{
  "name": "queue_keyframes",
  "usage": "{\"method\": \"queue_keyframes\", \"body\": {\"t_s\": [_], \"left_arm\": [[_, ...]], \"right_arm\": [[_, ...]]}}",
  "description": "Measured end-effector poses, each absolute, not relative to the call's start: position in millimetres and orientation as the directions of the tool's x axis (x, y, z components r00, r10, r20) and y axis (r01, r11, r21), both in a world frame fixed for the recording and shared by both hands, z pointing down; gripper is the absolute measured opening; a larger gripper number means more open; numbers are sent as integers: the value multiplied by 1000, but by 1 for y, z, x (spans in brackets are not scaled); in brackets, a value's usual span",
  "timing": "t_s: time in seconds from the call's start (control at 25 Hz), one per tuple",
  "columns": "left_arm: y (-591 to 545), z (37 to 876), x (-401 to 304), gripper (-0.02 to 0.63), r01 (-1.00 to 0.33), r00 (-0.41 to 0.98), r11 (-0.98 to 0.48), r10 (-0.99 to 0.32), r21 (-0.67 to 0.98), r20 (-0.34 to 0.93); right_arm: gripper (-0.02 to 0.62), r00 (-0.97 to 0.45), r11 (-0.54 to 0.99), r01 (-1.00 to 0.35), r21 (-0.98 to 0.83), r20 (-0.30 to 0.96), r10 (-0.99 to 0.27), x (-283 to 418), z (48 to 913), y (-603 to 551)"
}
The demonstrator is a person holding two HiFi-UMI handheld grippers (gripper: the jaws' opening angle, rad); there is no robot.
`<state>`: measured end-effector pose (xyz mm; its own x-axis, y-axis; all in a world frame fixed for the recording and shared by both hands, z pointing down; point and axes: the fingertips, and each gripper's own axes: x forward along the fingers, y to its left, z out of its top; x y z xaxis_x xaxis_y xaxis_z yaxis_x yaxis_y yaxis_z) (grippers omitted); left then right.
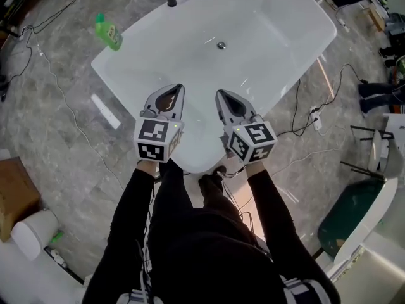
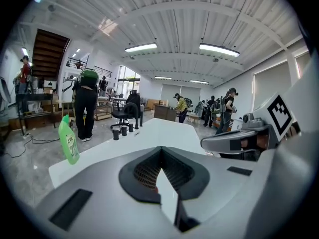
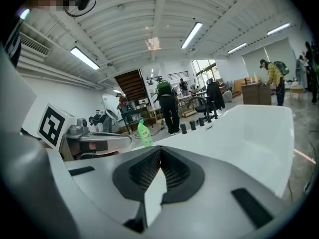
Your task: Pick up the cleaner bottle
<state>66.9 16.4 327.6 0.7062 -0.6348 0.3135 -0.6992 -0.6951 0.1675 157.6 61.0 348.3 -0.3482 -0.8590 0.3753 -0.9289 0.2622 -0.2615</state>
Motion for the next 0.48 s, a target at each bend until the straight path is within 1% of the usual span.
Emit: {"method": "queue_keyframes", "body": {"t_s": [0.28,0.48], "left_arm": [[-8,342,34,8,-737,667,-653,-664,173,338],[-29,349,10,8,-766,634,-626,-695,147,340]], "right_arm": [[2,-401,314,-911,-269,395,-826,124,359,30],[2,-429,341,-900,-272,409,-805,105,367,10]]}}
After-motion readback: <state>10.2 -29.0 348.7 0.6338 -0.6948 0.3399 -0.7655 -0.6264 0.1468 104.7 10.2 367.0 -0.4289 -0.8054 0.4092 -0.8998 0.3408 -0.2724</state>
